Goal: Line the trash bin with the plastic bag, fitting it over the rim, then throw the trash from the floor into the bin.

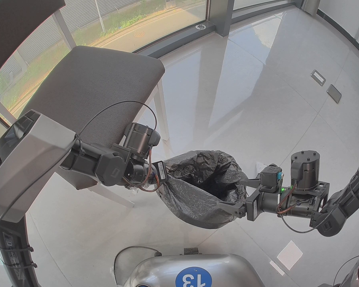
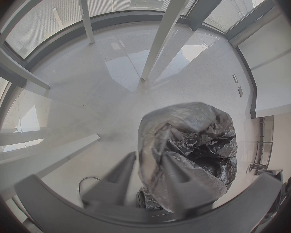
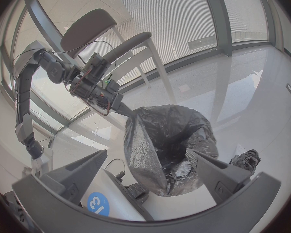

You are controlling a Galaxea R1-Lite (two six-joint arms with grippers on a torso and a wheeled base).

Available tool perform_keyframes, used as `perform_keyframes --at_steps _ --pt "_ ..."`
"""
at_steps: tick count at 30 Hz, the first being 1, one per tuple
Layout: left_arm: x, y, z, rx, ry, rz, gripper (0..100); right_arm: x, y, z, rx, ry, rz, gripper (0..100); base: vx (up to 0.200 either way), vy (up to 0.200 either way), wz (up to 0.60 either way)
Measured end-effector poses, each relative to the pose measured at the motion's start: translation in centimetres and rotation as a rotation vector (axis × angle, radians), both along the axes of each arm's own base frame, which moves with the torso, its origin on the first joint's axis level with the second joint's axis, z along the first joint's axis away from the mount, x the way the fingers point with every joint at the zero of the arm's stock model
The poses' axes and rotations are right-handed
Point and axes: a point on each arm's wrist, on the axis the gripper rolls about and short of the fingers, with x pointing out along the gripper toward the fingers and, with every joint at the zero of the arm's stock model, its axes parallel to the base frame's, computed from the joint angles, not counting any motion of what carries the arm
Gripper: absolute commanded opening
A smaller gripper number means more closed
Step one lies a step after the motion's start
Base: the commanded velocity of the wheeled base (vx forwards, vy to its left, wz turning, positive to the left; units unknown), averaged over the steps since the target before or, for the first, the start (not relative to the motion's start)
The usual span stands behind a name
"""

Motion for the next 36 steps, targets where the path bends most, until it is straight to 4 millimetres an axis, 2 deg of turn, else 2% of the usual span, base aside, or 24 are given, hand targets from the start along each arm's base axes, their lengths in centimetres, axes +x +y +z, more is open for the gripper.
perform_keyframes --at_steps 8,13,22,27,33,36 --pt "-0.2 0.1 0.4 0.004 -0.010 0.007 100 -0.1 0.9 -0.6 -0.008 0.015 0.027 100 0.000 0.000 0.00" --pt "-0.5 0.4 1.5 0.005 -0.036 0.003 100 0.2 1.5 -1.1 -0.012 0.022 0.041 100 0.000 0.000 0.00" --pt "-2.0 0.5 5.8 -0.013 -0.148 -0.049 100 1.0 2.9 -3.4 -0.054 0.060 0.070 100 0.000 0.000 0.00" --pt "-2.9 0.5 8.3 -0.029 -0.228 -0.082 100 2.4 3.2 -4.5 -0.069 0.059 0.063 100 0.000 0.000 0.00" --pt "-4.3 0.6 10.2 -0.052 -0.275 -0.101 100 4.1 3.4 -5.7 -0.101 0.044 0.063 100 0.000 0.000 0.00" --pt "-4.7 0.8 10.5 -0.056 -0.275 -0.103 100 4.8 3.4 -6.1 -0.106 0.039 0.057 100 0.000 0.000 0.00"
